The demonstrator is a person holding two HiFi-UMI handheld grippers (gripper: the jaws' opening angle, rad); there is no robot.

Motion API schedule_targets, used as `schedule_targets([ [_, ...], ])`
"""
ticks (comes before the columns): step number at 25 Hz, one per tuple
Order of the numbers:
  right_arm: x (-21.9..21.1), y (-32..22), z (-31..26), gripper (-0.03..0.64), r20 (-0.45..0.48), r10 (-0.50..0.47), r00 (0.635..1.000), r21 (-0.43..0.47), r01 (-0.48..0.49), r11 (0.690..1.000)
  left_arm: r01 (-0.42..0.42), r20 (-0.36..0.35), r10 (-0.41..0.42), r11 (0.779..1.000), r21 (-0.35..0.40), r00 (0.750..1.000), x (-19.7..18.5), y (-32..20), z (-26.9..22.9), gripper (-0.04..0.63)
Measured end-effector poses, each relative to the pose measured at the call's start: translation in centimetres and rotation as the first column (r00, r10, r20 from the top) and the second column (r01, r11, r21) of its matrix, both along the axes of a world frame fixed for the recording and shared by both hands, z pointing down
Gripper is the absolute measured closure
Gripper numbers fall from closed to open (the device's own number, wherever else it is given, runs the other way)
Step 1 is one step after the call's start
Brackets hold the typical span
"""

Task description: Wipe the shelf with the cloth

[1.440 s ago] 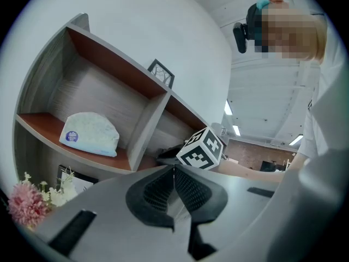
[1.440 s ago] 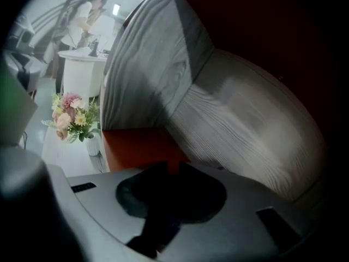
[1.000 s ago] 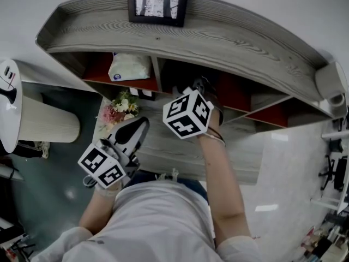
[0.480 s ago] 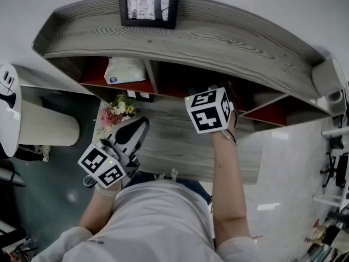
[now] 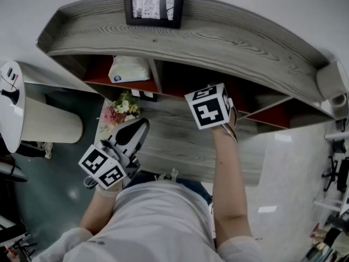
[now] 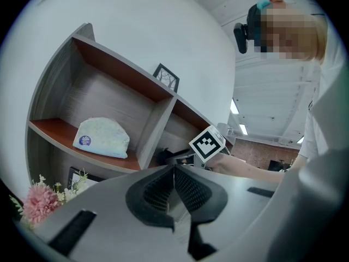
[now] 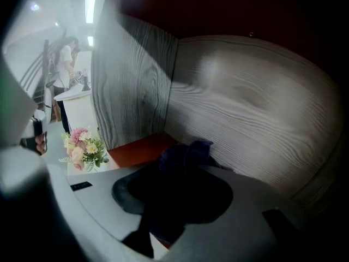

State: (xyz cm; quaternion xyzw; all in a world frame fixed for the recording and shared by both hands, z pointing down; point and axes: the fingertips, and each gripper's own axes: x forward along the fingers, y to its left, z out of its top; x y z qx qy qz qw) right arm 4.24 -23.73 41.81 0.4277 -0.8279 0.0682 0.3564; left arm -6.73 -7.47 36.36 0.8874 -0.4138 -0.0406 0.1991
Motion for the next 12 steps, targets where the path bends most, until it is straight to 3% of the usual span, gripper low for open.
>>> schedule_targets([
  [6, -0.7, 0.2, -0.6, 0.515, 0.031, -0.026, 0.999, 0.049, 0.024, 0.998, 0.014, 0.007, -0.014, 1.000, -0.003, 1.000, -0.3, 0.4, 0.1, 0.578],
  [10, -5.1, 2.1, -1.4, 0.522, 0.163, -0.136, 0.977, 0.064, 0.127, 0.990, 0.026, 0.012, -0.026, 1.000, 0.000, 1.000, -0.4, 0.5, -0.1, 0.578],
  [12, -7.0, 3.1, -1.4, 0.522, 0.185, -0.177, 0.967, 0.078, 0.165, 0.983, 0.033, 0.016, -0.033, 0.999, 0.002, 0.999, -0.6, 0.7, -0.3, 0.577],
])
